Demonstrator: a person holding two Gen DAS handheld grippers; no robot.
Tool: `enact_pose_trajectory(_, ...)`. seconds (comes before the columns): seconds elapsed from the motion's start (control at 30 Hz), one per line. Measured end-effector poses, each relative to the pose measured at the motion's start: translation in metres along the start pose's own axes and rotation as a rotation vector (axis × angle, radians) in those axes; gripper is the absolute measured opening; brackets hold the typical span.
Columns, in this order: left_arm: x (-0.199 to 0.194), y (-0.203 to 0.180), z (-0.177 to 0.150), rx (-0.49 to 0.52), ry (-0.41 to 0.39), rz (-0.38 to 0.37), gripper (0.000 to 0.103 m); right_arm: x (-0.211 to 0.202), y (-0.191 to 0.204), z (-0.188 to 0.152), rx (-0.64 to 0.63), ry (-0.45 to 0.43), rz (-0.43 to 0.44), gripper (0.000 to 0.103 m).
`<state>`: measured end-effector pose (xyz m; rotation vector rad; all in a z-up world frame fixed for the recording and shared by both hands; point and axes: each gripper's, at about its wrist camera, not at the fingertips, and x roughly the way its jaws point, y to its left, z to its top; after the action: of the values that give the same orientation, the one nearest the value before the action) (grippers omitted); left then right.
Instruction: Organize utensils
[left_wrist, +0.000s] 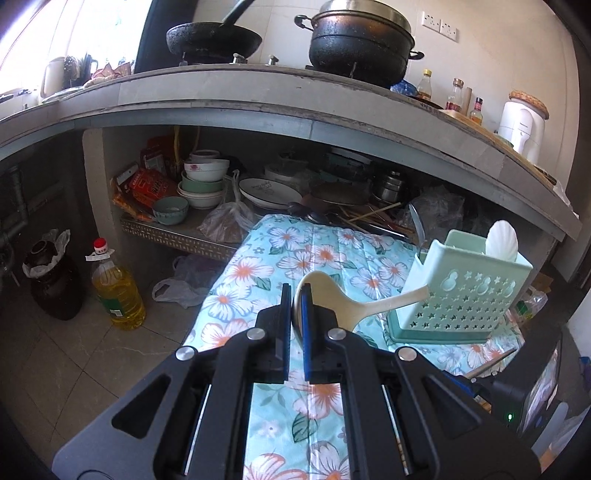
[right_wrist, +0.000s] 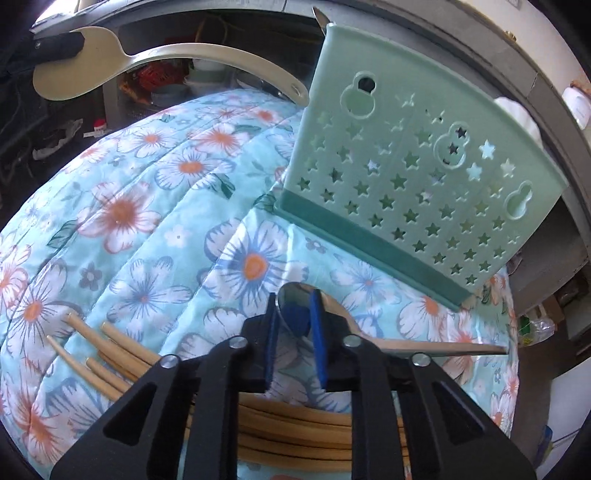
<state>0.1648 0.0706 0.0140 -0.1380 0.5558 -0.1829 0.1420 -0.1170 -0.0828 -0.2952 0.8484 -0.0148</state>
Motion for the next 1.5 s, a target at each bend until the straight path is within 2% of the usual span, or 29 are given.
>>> enact_pose_trajectory(0.13, -0.007, 0.006, 0.004, -0.019, -0.016, 0.024, 0.004, -0.014, -0.006, 0.002, 0.045, -0.045, 0.018, 0.007)
enact_pose_trajectory(0.33, -0.022, 0.005, 0.012, -0.007, -0.05, 0.053, 0.004, -0.046, -0.038, 0.002, 0.185, -0.124, 0.089, 0.006)
enact_pose_trajectory(0.67, -0.057, -0.017, 0.037, 0.04, -0.166, 0.033, 0.004, -0.114, -0.102, 0.004, 0.392, -0.295, 0.192, 0.003)
enact_pose_trajectory(0.93, -0.087, -0.043, 0.065, 0.112, -0.274, 0.013, 0.004, -0.133, -0.134, -0.003, 0.474, -0.354, 0.213, 0.003)
enact_pose_trajectory(1.07, -0.092, -0.063, 0.082, 0.188, -0.314, 0.014, 0.004, -0.135, -0.149, -0.007, 0.508, -0.369, 0.224, 0.003)
enact_pose_trajectory(1.23, -0.09, -0.102, 0.093, 0.391, -0.384, 0.081, 0.004, -0.138, -0.169, -0.013, 0.552, -0.386, 0.221, 0.003)
enact_pose_trajectory(1.4, -0.072, -0.134, 0.088, 0.596, -0.372, 0.121, 0.004, -0.135, -0.182, -0.019, 0.581, -0.385, 0.211, 0.003)
enact_pose_trajectory(1.5, -0.058, -0.155, 0.081, 0.749, -0.339, 0.139, 0.004, -0.132, -0.186, -0.02, 0.591, -0.379, 0.216, 0.003)
